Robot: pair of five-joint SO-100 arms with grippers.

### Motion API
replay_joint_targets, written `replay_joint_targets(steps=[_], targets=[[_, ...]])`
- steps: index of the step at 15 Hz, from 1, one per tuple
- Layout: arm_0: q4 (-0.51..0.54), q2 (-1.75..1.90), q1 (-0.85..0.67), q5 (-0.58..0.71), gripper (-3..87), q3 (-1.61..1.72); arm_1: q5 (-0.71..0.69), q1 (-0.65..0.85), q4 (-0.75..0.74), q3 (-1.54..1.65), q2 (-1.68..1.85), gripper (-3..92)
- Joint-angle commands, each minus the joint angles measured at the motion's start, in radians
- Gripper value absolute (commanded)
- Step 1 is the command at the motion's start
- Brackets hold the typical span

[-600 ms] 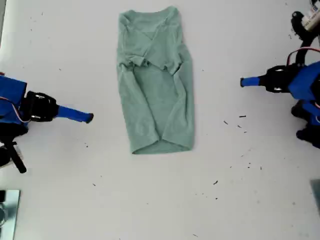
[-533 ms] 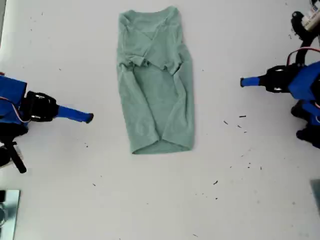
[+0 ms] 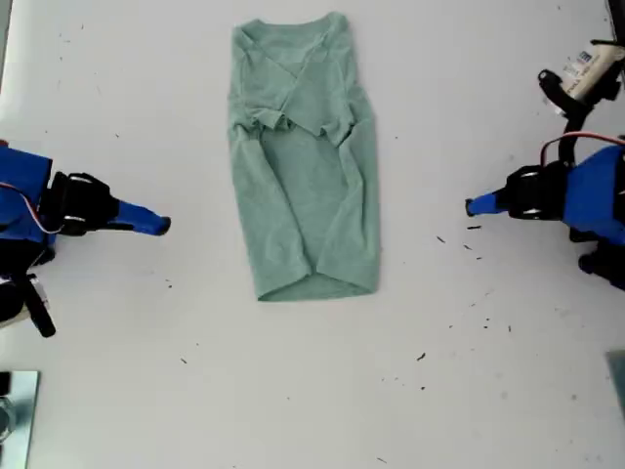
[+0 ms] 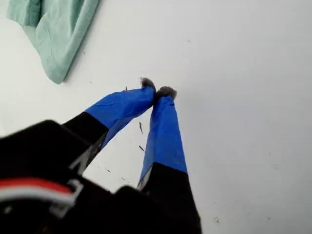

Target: Fold t shirt

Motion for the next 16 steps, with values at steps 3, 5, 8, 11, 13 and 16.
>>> replay_joint_targets(steps=[3, 5, 8, 11, 13, 16], targets=[[-0.021, -0.144, 0.043, -0.11, -0.3, -0.209, -0.02, -0.046, -0.037, -0.331, -0.279, 2.3], [-0.015, -0.627, 0.094, -0.124, -0.3, -0.569, -0.089, -0.094, -0.043, -0.778, -0.79, 2.2], [0.038, -1.23, 0.175, -0.029, 26.3, -1.135, -0.163, -0.187, 0.06, -1.373, -1.301, 28.7], [0.097, -1.677, 0.183, 0.066, 32.1, -1.468, -0.178, -0.252, 0.141, -1.684, -1.621, 32.9], [0.026, -1.859, 0.17, 0.094, 33.1, -1.523, -0.189, -0.278, 0.077, -1.704, -1.767, 34.0], [-0.049, -2.079, 0.133, 0.115, 25.5, -1.526, -0.196, -0.288, -0.026, -1.663, -1.993, 29.6]])
